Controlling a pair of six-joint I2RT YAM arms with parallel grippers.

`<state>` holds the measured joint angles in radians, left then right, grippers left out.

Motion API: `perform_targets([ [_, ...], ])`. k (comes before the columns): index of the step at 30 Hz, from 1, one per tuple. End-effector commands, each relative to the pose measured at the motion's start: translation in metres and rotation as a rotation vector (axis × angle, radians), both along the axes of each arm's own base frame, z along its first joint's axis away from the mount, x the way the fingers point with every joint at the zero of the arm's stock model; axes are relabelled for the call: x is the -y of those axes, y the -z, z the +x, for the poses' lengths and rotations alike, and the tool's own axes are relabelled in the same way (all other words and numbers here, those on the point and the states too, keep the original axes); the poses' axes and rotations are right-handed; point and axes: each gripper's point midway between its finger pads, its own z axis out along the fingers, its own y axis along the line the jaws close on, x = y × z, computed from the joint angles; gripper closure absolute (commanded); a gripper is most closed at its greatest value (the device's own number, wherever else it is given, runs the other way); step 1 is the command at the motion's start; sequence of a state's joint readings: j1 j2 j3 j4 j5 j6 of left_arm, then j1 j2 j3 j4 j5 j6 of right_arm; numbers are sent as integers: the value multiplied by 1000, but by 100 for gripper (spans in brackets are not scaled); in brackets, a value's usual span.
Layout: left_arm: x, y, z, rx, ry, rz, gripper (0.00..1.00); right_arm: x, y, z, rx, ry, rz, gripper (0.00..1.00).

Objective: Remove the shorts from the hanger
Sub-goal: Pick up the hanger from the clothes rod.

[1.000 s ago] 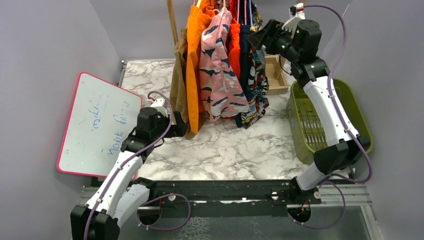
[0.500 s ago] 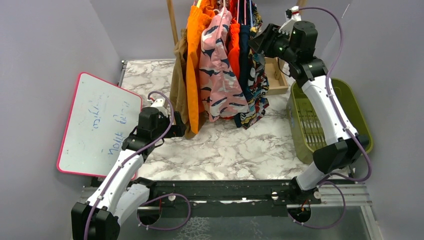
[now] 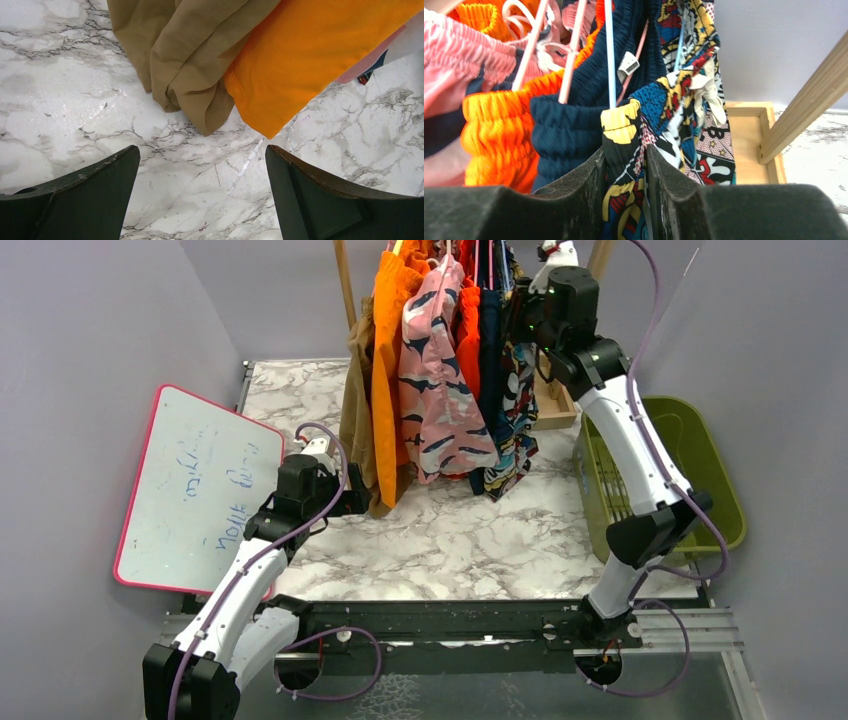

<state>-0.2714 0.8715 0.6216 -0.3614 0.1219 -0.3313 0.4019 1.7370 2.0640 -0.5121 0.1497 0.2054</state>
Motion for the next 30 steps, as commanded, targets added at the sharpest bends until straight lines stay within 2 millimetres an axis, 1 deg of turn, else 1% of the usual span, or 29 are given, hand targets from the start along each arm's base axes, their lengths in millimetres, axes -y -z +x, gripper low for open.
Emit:
perform_targets([
  [1, -2, -11, 6, 31, -11, 11, 1, 1, 6, 14, -1, 76, -146, 68],
  [2, -2, -11, 5, 30, -10, 11, 1, -1, 6, 18, 2, 80, -162, 69],
  [4, -3, -11, 6, 31, -13, 12, 1, 0, 6, 24, 2, 112, -192, 75],
  [5, -3, -12, 6, 35, -14, 12, 1, 0, 4, 26, 10, 127, -202, 82],
  [6, -3, -11, 6, 35, -16, 13, 1, -1, 1, 27, 21, 134, -213, 86],
  [7, -3, -11, 6, 34, -17, 14, 1, -2, -2, 28, 36, 140, -217, 88],
  [8, -3, -11, 6, 34, -17, 14, 1, -3, -6, 27, 53, 141, -219, 96],
  [9, -3, -11, 6, 32, -16, 14, 1, -5, -9, 26, 66, 144, -219, 99],
  [14, -2, -11, 6, 29, -11, 12, 1, -5, -41, 18, 181, 191, -207, 99],
  [18, -3, -12, 6, 35, -13, 11, 1, 10, -76, 10, 275, 266, -162, 99],
  [20, -2, -12, 6, 36, -12, 10, 1, 14, -92, 5, 321, 274, -135, 99],
  [23, -3, -13, 6, 38, -14, 11, 1, 16, -110, -1, 374, 272, -100, 99],
  [26, -3, -13, 6, 38, -16, 12, 1, 16, -120, -6, 396, 262, -89, 99],
  [30, -4, -14, 6, 45, -20, 14, 1, 21, -117, -22, 380, 241, -66, 99],
])
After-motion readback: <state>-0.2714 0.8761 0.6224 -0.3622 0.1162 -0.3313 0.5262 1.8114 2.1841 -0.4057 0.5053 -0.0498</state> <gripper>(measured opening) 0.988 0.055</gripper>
